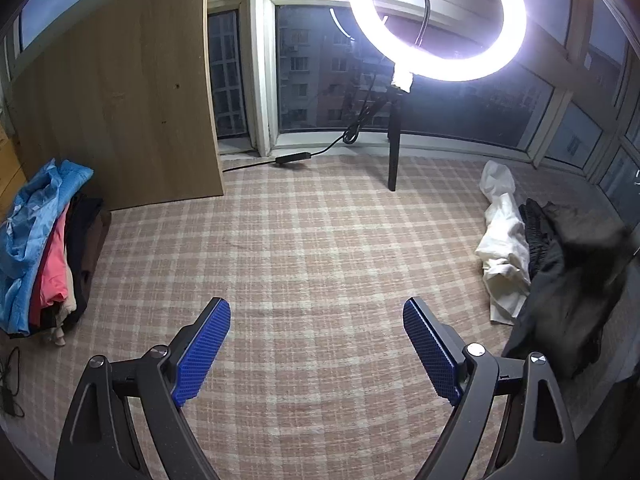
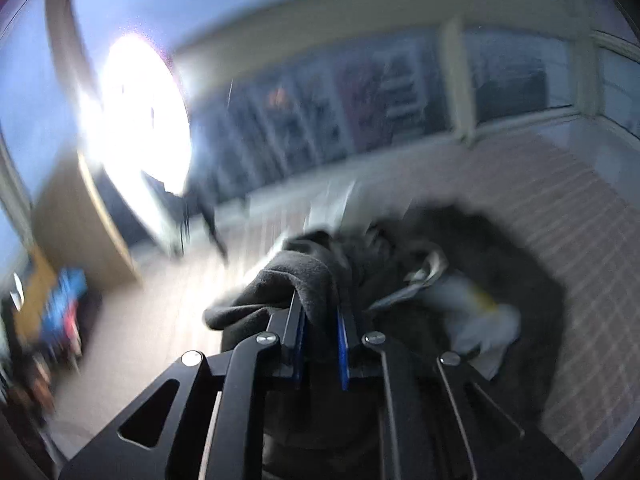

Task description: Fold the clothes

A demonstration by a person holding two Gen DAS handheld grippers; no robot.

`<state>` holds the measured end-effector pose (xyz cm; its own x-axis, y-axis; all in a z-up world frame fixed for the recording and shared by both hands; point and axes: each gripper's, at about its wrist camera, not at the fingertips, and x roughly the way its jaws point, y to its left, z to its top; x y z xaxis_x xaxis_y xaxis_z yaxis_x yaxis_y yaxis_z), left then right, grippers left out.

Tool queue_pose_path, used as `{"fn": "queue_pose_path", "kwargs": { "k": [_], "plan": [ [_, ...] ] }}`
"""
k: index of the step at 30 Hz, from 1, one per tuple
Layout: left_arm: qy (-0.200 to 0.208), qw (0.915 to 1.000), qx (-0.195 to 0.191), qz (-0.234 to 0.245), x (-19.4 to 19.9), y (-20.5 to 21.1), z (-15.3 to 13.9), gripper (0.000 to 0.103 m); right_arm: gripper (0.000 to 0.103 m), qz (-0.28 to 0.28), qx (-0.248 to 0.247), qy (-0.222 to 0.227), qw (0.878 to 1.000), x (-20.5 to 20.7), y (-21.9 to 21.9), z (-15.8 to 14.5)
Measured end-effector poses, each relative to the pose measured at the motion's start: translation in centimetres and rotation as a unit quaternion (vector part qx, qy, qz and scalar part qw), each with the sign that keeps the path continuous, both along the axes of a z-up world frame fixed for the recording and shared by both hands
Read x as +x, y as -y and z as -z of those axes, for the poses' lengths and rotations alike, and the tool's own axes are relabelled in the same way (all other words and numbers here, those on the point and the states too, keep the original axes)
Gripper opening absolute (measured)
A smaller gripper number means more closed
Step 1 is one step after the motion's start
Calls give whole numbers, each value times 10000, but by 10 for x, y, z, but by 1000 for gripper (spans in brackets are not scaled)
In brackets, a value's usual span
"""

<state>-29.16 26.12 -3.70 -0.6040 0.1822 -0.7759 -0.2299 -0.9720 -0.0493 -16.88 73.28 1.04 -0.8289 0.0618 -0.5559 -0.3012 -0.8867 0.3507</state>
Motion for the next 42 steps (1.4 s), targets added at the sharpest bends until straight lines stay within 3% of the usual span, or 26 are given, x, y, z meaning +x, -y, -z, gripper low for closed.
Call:
{"fn": "queue_pose_path", "kwargs": {
  "k": [4, 8, 10, 12, 15, 18, 20, 22, 23, 24, 26, 29, 31, 33, 35, 38, 40, 42],
  "plan": [
    [-149, 9997, 143, 105, 5, 5, -11, 88, 5, 166, 349, -712, 9967, 26, -1, -74],
    [-337, 9987, 345, 180, 11, 19, -26, 88, 5, -305, 726, -1546, 9848, 49, 56, -153],
    [-408, 9979, 454, 201, 15, 28, -31, 88, 5, -588, 984, -1497, 9821, 43, 92, -176],
    [-456, 9971, 574, 227, 22, 40, -35, 88, 5, -754, 1085, -1355, 9819, 31, 122, -183],
    [-520, 9967, 595, 177, 30, 58, -38, 88, 5, -1346, 259, -1362, 9812, 22, 147, -185],
    [-541, 9967, 609, 41, 37, 82, -39, 88, 5, -1921, 256, -1469, 9700, 2, 197, -201],
    [-556, 9963, 650, -115, 41, 101, -40, 88, 5, -2625, 16, -1419, 9545, -19, 236, -205],
    [-521, 9957, 729, -228, 44, 118, -38, 88, 8, -3518, -159, -749, 9329, -50, 276, -190],
    [-460, 9957, 752, -277, 46, 128, -34, 88, 17, -3642, -27, -363, 9306, -61, 294, -176],
    [-425, 9959, 747, -298, 48, 134, -32, 88, 38, -3518, 230, -5, 9358, -66, 302, -161],
    [-307, 9967, 663, -340, 52, 146, -21, 88, 55, -3240, 576, 447, 9432, -71, 303, -129],
    [117, 9976, 648, -224, 51, 148, 6, 89, 56, -2549, 670, 779, 9615, -65, 265, -77],
    [472, 9968, 643, -65, 48, 138, 29, 89, 58, -1963, 1000, 1295, 9668, -50, 237, -39],
    [709, 9956, 604, 45, 46, 126, 49, 88, 60, -1408, 1411, 1926, 9608, -41, 206, 6],
    [971, 9930, 646, 186, 46, 109, 69, 88, 60, -1125, 1573, 2574, 9468, -39, 173, 55],
    [1358, 9888, 504, 356, 45, 83, 98, 88, 60, -1178, 1326, 2833, 9425, -38, 150, 91],
    [1424, 9887, 280, 387, 49, 75, 111, 88, 60, -1449, 899, 2822, 9441, -46, 158, 100],
    [1501, 9877, 78, 428, 49, 68, 123, 88, 60, -1729, 939, 2846, 9382, -49, 177, 109]
  ]
}}
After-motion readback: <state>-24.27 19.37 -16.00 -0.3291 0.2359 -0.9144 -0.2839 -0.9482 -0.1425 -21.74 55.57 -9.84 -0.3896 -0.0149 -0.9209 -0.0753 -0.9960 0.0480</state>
